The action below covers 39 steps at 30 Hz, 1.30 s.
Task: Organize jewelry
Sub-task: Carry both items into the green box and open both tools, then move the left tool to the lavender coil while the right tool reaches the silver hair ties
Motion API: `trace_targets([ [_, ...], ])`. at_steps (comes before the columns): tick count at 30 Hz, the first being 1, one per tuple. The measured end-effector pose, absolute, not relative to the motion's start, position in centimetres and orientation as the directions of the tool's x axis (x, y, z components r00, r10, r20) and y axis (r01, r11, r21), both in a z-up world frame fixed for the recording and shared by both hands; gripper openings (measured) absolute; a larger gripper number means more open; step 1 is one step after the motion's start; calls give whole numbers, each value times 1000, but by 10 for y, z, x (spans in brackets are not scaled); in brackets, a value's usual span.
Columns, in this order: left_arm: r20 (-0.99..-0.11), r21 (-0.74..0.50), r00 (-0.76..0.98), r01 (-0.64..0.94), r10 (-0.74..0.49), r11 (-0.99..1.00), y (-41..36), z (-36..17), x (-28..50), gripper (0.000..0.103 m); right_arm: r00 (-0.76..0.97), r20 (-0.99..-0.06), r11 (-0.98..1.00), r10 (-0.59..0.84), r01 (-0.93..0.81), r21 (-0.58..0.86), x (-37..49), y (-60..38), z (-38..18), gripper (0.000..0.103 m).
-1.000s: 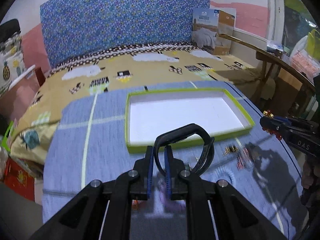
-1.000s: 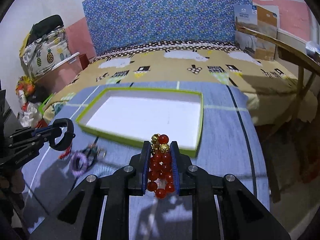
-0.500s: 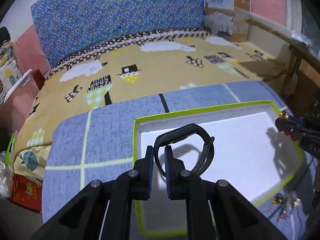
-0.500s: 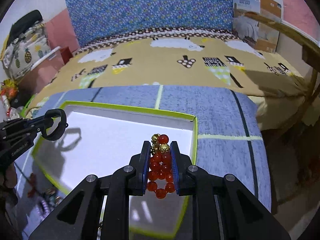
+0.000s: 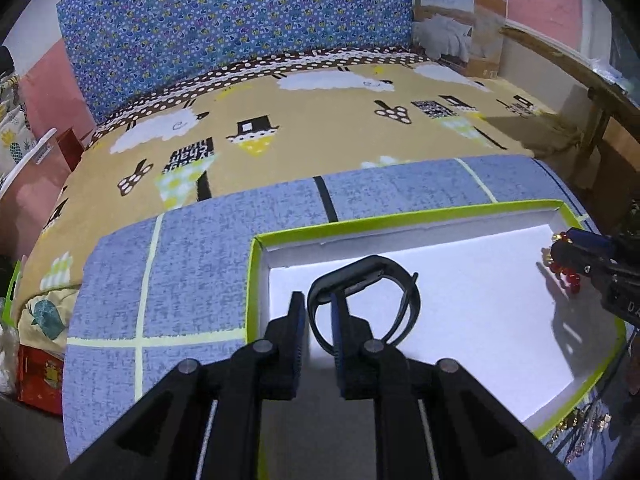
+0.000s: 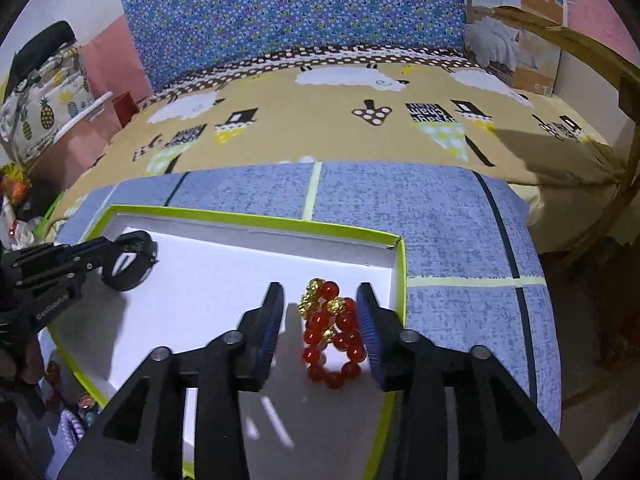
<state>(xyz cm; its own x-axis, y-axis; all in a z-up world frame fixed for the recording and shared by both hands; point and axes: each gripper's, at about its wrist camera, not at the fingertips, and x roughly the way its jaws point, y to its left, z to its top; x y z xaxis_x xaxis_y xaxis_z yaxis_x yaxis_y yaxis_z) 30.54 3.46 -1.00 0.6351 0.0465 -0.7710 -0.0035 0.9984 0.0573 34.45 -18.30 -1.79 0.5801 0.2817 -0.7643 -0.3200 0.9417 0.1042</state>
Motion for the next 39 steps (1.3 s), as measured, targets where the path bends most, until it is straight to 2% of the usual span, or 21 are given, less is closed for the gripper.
trace_targets([
  [2, -762, 47, 647, -3, 38, 999, 36, -5, 300, 29, 590, -754, 942, 288, -318, 111, 338, -185, -13, 42],
  [3, -756, 40, 654, -2, 32, 999, 37, -3, 296, 30, 595, -750, 942, 290, -317, 114, 335, -185, -10, 42],
  [15, -663, 1, 748, 49, -36, 999, 32, 35, 206, 30, 672, -663, 935, 331, -327, 136, 248, -204, 32, 42],
  [27, -580, -33, 809, 92, -95, 995, 23, 50, 104, 30, 711, -595, 920, 376, -363, 147, 153, -219, 49, 42],
  [39, -589, -45, 803, 75, -87, 996, 24, 36, 55, 30, 694, -609, 918, 383, -358, 170, 107, -225, 29, 42],
])
